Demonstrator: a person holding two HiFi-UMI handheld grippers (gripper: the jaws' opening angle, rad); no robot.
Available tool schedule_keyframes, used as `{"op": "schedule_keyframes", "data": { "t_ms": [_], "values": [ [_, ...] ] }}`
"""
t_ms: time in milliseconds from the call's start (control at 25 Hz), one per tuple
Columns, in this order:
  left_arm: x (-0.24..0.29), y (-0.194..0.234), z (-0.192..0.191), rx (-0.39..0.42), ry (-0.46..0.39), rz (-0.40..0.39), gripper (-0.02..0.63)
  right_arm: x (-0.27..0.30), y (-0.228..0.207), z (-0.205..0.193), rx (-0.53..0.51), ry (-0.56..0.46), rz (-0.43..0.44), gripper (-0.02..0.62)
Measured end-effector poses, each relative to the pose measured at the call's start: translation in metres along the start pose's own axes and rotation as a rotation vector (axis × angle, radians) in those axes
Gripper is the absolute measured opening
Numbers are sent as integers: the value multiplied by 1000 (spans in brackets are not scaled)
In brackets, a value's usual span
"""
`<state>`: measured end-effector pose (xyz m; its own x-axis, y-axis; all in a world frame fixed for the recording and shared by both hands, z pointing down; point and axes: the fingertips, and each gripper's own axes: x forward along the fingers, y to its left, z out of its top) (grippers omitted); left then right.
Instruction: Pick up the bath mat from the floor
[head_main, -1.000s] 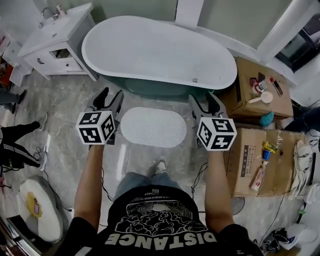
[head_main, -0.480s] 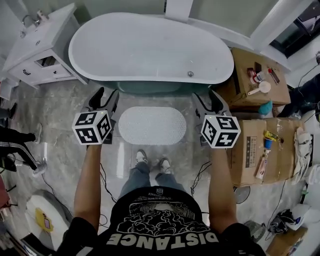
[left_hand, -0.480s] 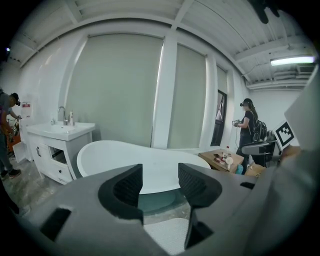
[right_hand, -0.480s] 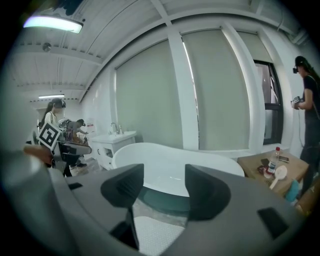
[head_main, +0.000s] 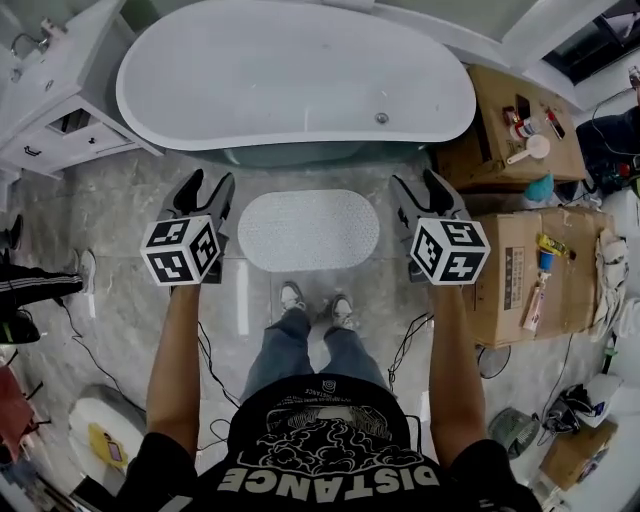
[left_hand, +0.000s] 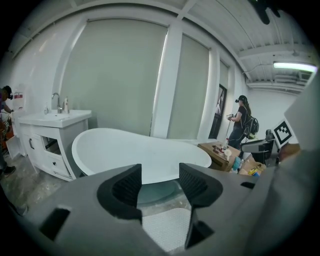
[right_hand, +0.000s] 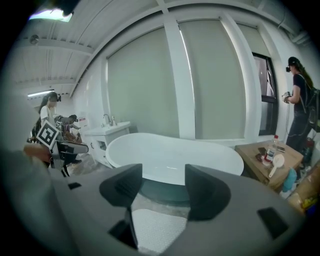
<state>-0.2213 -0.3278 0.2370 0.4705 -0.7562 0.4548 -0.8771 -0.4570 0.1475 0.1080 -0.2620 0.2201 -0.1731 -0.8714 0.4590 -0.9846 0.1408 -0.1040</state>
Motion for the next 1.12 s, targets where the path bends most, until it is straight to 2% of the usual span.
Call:
{"op": "schedule_keyframes", "data": {
  "t_ms": [320, 560, 840, 1120],
  "values": [
    [18, 17, -54, -32, 90, -39, 248, 22, 3, -51, 38, 86, -28, 270],
    [37, 21, -93, -39, 140, -32, 258, 35, -6, -93, 62, 129, -13, 272],
    [67, 30, -154, -59, 198, 17, 267, 61, -29, -155, 55, 206, 27, 275],
    [107, 29, -235, -103, 265, 48, 283, 95, -56, -232, 60, 276, 69, 284]
  ]
}}
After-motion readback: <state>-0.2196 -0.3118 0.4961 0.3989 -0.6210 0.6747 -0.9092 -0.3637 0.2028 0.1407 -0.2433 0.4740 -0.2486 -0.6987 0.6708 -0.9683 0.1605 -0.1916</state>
